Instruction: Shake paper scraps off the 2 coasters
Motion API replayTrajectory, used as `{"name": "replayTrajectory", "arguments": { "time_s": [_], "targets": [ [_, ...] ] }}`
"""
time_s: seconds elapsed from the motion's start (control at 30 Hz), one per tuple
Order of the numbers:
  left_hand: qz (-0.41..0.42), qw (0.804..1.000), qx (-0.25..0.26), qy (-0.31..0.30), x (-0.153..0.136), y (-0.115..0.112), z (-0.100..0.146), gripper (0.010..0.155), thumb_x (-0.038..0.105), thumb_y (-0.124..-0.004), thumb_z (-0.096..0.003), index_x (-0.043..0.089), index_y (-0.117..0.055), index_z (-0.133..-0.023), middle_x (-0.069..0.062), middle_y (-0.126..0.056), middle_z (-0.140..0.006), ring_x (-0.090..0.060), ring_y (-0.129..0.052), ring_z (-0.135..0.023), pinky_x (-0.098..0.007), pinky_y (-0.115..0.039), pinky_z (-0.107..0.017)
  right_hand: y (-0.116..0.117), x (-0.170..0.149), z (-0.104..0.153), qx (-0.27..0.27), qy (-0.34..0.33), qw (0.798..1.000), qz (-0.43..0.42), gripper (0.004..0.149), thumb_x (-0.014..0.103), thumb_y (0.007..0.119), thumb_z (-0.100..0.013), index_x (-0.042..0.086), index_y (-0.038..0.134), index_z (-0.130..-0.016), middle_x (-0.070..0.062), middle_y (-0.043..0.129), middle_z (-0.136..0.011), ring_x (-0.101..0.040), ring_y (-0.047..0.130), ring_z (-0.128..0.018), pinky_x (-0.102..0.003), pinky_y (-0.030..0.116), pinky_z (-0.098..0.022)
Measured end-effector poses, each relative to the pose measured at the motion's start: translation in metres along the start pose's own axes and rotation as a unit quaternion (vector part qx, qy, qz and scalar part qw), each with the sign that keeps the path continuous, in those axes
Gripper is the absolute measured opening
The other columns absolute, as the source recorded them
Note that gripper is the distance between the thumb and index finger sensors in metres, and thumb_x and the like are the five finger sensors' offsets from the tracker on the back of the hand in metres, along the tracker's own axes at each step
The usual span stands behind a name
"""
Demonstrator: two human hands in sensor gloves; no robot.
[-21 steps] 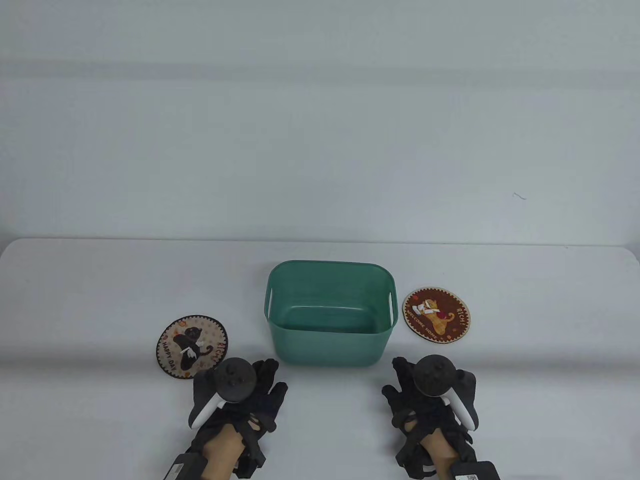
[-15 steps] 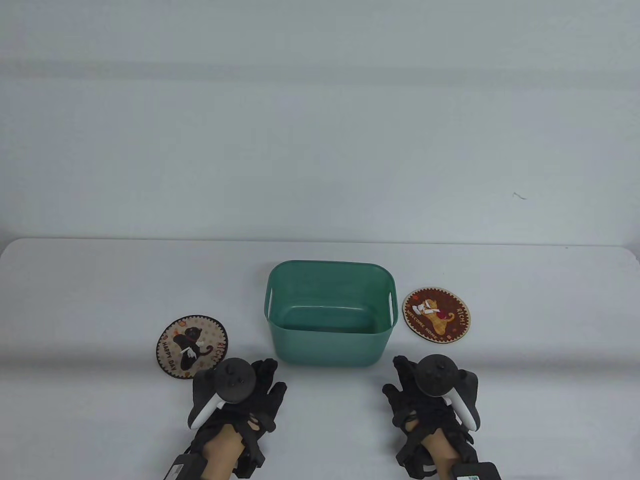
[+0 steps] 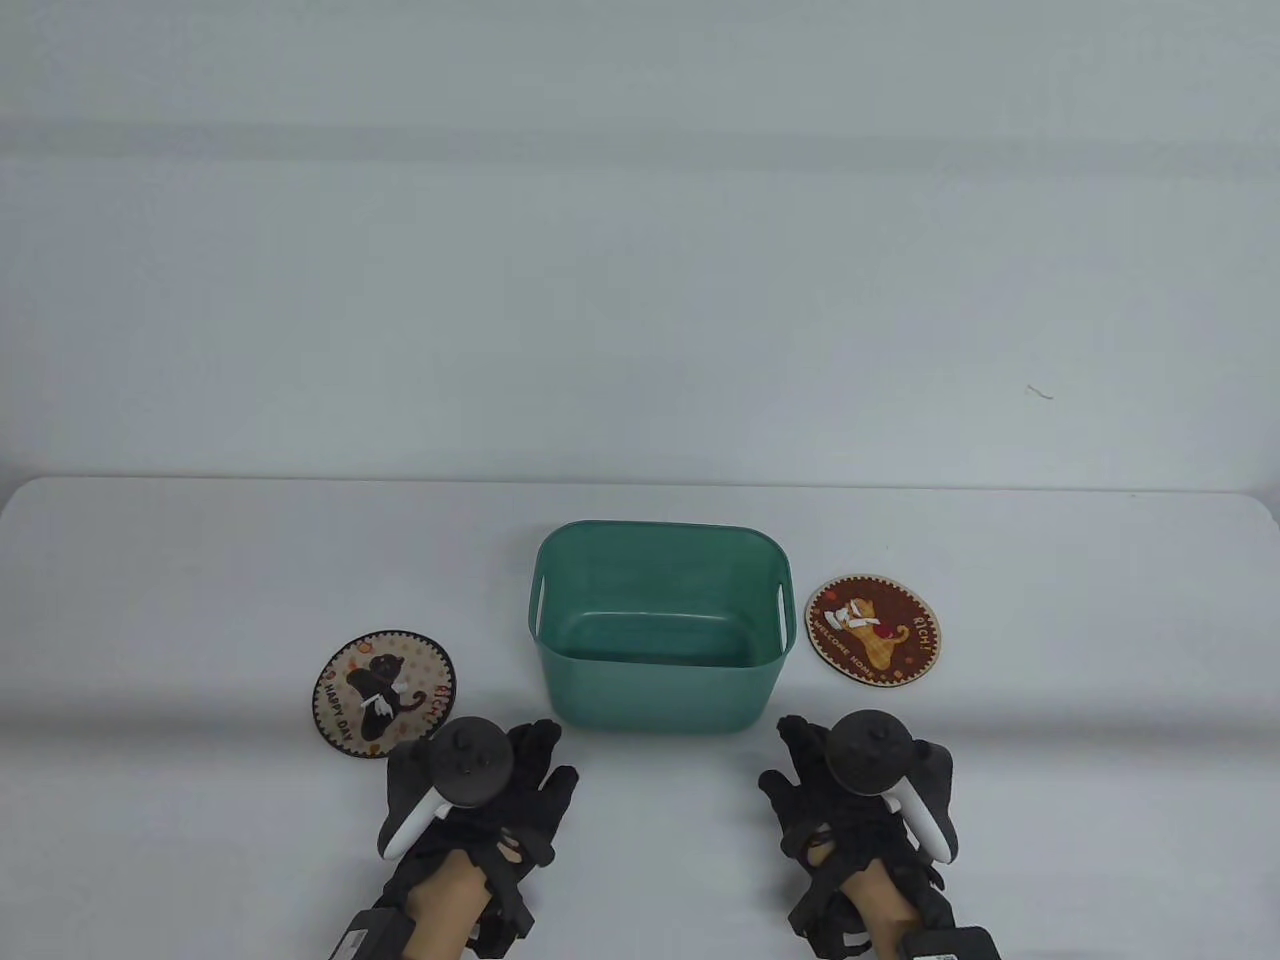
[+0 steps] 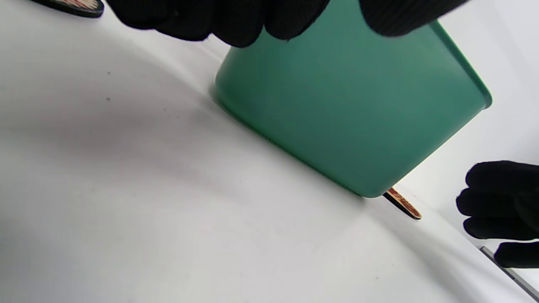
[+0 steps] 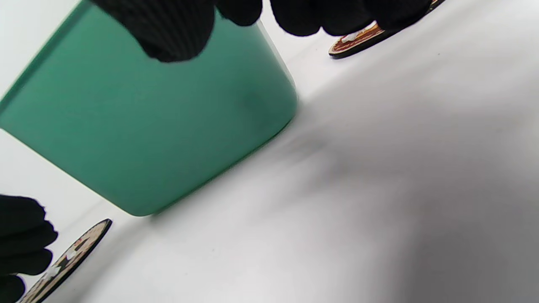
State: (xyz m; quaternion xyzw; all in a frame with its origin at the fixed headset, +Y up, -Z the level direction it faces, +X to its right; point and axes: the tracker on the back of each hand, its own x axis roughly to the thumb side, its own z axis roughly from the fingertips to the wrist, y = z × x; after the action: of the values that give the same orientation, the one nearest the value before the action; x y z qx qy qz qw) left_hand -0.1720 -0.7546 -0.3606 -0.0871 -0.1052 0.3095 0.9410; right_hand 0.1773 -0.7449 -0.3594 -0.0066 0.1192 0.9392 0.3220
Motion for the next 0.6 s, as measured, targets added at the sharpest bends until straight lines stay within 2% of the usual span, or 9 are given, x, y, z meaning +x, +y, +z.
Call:
{"name": "replayTrajectory", "arguments": {
  "time_s": [0.17,0.33,0.6],
  "targets": [
    [-0.007,1.000,-0.002,0.004,0.000,-0.001,0.000,0.066,0.052,-0.064,-0.0485,0.016,-0.049,-0.101,-0.015,-0.053,-0.103,-0.047,-0.056,-0.093,-0.055,-0.059,-0.065,0.004,-0.002,-0.002,0.014,0.005,1.000,0.007,0.063,0.041,0.070,-0.045,0.026,0.037,-0.096,-0.010,0.037,-0.103,-0.035,0.046,-0.095,-0.051,0.048,-0.067],
    [-0.005,1.000,0.009,0.004,0.001,0.001,0.002,0.065,0.052,-0.064,-0.0484,0.016,-0.050,-0.101,-0.015,-0.054,-0.103,-0.047,-0.057,-0.092,-0.055,-0.059,-0.065,-0.001,0.001,0.001,0.011,-0.003,1.000,-0.007,0.062,0.042,0.070,-0.046,0.026,0.038,-0.096,-0.010,0.037,-0.103,-0.035,0.045,-0.095,-0.050,0.048,-0.067],
    [-0.022,0.999,0.036,0.014,0.006,0.017,0.005,0.066,0.052,-0.065,-0.0480,0.017,-0.050,-0.101,-0.014,-0.053,-0.104,-0.046,-0.055,-0.094,-0.056,-0.058,-0.066,-0.007,0.009,0.006,0.007,-0.025,0.999,-0.025,0.064,0.042,0.069,-0.046,0.026,0.034,-0.097,-0.010,0.036,-0.103,-0.035,0.044,-0.095,-0.050,0.047,-0.068]
  ]
}}
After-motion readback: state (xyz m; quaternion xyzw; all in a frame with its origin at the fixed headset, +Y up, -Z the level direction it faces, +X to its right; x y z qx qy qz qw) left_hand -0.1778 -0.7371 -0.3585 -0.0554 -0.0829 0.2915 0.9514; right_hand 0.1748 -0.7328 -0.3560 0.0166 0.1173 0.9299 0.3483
